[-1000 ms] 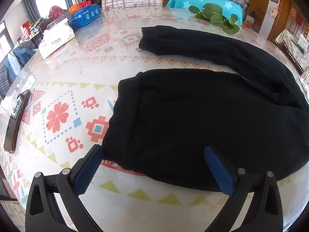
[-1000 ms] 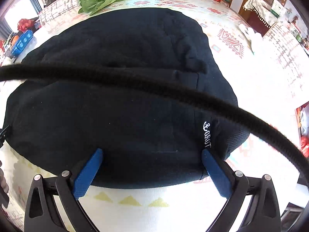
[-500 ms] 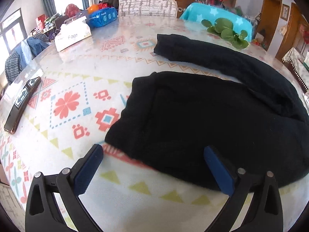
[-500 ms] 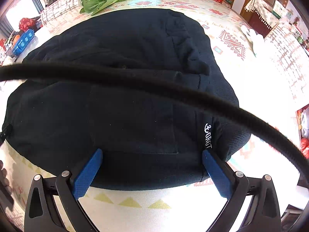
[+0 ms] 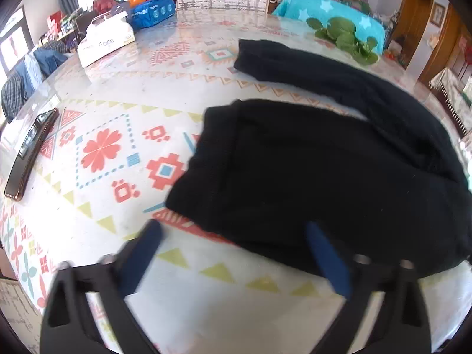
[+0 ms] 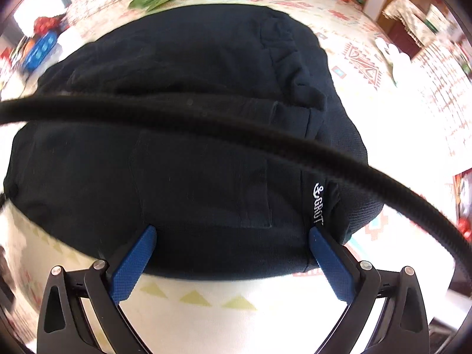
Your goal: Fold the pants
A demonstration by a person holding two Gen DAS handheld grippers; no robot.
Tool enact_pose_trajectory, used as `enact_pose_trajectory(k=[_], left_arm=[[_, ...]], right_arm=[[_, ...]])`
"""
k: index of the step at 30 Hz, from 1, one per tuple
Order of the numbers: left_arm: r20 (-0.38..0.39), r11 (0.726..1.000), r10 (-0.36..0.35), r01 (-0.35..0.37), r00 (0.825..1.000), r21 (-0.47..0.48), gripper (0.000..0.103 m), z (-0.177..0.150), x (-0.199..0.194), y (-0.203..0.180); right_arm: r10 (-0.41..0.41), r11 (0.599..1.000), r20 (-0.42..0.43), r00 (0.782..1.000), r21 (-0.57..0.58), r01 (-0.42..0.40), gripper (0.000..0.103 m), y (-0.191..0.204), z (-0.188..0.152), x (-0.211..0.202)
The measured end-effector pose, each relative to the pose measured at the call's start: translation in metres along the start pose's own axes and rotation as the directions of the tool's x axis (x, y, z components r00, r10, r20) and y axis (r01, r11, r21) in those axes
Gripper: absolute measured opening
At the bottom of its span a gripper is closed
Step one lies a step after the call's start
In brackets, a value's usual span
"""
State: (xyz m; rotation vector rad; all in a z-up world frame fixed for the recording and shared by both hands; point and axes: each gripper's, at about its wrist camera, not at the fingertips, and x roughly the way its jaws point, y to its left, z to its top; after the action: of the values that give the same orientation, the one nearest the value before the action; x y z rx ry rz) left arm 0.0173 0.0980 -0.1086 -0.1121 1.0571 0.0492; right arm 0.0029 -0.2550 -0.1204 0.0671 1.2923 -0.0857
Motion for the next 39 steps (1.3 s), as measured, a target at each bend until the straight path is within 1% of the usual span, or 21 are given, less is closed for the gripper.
enact_pose_trajectory(k=[1,2,5,9,12,13,15,17,18,20,23,25,27,28,31,33,34,36,37,38,39], left_arm=[[-0.002,1.0,-0.022,0.022,1.0,-0.016,0.078,0.0,-0.007,0.005],[0.006,0.999,-0.027,0.027,1.0,-0.027,0.078,0.0,-0.014,0.009],[0.059,0.999,-0.011,0.013,0.998,-0.034,0.078,0.002,-0.04,0.014],[0.077,0.998,0.002,0.003,0.997,-0.064,0.078,0.009,-0.057,0.012],[0.087,0.994,-0.034,0.043,0.996,-0.098,0.078,0.02,-0.065,0.006],[0.097,0.993,-0.045,0.055,0.994,-0.101,0.078,0.029,-0.068,0.003],[0.098,0.993,-0.061,0.07,0.993,-0.092,0.078,0.046,-0.069,-0.002],[0.089,0.994,-0.078,0.084,0.993,-0.073,0.078,0.07,-0.061,-0.009],[0.086,0.995,-0.079,0.084,0.993,-0.058,0.078,0.08,-0.057,-0.012],[0.083,0.997,-0.07,0.071,0.994,-0.016,0.078,0.106,-0.038,-0.026],[0.08,0.996,-0.07,0.065,0.994,0.057,0.078,0.14,-0.007,-0.053],[0.056,0.991,-0.099,0.094,0.993,0.091,0.078,0.161,0.019,-0.069],[0.024,0.989,-0.108,0.105,0.994,0.105,0.078,0.18,0.044,-0.081],[0.008,0.988,-0.105,0.104,0.994,0.112,0.078,0.188,0.058,-0.086],[-0.039,0.988,-0.077,0.081,0.996,0.133,0.078,0.205,0.094,-0.093],[-0.062,0.987,-0.082,0.09,0.995,0.134,0.078,0.211,0.11,-0.093],[-0.065,0.986,-0.07,0.079,0.995,0.144,0.078,0.213,0.117,-0.093],[-0.066,0.985,-0.042,0.053,0.997,0.166,0.079,0.217,0.127,-0.093],[-0.061,0.983,-0.021,0.032,0.998,0.182,0.08,0.22,0.132,-0.094],[-0.059,0.981,-0.011,0.022,0.998,0.194,0.08,0.225,0.137,-0.095],[-0.054,0.979,-0.008,0.019,0.998,0.202,0.082,0.229,0.141,-0.097]], right_arm=[[-0.002,1.0,0.008,1.0,-0.001,0.002,0.102,0.0,-0.005,-0.003],[-0.002,1.0,0.014,1.0,0.001,0.002,0.102,-0.001,-0.008,-0.005],[-0.003,1.0,0.024,1.0,-0.002,0.003,0.102,-0.001,-0.015,-0.009],[0.002,1.0,0.015,1.0,-0.028,-0.001,0.102,0.004,-0.018,-0.013],[0.006,0.999,0.024,1.0,-0.039,-0.005,0.102,0.007,-0.024,-0.017],[0.006,0.999,0.031,0.999,-0.044,-0.005,0.099,0.007,-0.025,-0.021],[0.022,0.998,0.096,0.995,-0.056,-0.016,0.096,0.006,-0.029,-0.039],[0.077,0.996,0.179,0.981,-0.067,-0.066,0.096,0.001,-0.024,-0.066],[0.088,0.995,0.221,0.971,-0.069,-0.075,0.097,-0.002,-0.016,-0.077],[0.069,0.997,0.278,0.958,-0.053,-0.056,0.097,-0.007,0.009,-0.088],[0.02,1.0,0.304,0.952,-0.001,-0.02,0.097,-0.006,0.058,-0.078],[0.015,1.0,0.314,0.949,0.015,-0.021,0.097,0.002,0.089,-0.063],[0.078,0.995,0.302,0.95,0.037,-0.093,0.097,0.011,0.119,-0.043],[0.091,0.993,0.298,0.95,0.047,-0.11,0.097,0.018,0.134,-0.032],[0.056,0.995,0.276,0.96,0.062,-0.076,0.097,0.036,0.163,-0.009],[0.047,0.994,0.232,0.972,0.085,-0.069,0.097,0.041,0.177,0.007],[0.028,0.994,0.215,0.976,0.095,-0.05,0.097,0.038,0.183,0.015],[-0.04,0.993,0.178,0.983,0.115,0.019,0.097,0.035,0.19,0.027],[-0.074,0.99,0.15,0.986,0.131,0.054,0.097,0.026,0.196,0.038],[-0.08,0.987,0.127,0.989,0.151,0.06,0.1,0.019,0.197,0.045],[-0.043,0.982,0.13,0.991,0.188,0.018,0.101,0.01,0.199,0.048]])
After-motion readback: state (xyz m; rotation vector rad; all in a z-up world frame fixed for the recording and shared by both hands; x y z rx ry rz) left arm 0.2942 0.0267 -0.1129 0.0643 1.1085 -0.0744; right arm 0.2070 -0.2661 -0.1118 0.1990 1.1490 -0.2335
